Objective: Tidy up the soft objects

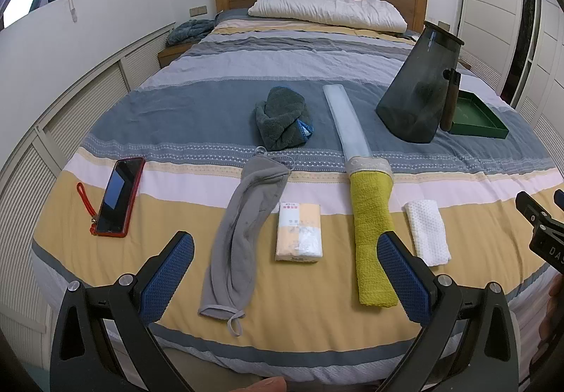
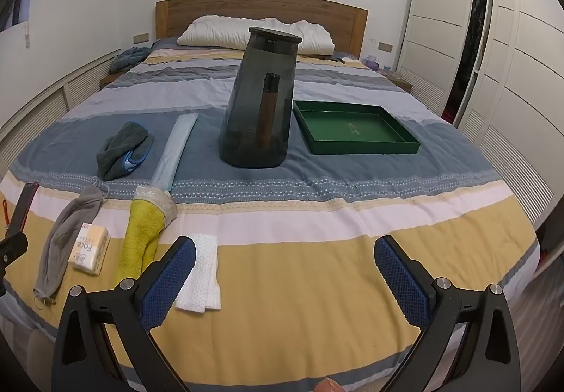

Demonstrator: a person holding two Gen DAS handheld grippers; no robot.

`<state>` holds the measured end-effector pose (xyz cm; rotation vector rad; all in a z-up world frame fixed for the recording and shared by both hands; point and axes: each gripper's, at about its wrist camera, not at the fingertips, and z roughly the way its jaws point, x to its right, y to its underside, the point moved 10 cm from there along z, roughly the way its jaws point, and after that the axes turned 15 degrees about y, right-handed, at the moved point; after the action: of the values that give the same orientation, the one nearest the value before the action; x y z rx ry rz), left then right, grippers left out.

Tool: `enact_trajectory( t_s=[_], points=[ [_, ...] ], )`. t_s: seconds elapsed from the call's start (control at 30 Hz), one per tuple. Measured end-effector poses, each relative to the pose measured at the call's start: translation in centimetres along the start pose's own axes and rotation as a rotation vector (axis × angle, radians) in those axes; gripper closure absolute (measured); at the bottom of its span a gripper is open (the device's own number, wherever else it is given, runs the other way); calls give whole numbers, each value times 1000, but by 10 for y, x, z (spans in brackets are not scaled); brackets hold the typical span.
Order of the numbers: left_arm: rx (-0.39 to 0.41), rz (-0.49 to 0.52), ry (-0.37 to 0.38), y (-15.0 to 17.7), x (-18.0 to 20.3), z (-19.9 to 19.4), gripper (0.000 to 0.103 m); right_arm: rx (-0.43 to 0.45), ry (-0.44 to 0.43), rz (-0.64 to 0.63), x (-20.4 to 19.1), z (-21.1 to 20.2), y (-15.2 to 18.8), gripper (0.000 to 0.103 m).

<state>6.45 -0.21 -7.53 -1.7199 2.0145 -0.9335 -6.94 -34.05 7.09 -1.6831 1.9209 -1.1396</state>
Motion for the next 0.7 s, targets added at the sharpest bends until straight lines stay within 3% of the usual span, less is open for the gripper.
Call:
enact_trajectory(
  t_s=[0.7],
  points=[
    [4,-10,-2,-1,-2,-1,1,4,0,-5,0,-5,-3,0]
  ],
)
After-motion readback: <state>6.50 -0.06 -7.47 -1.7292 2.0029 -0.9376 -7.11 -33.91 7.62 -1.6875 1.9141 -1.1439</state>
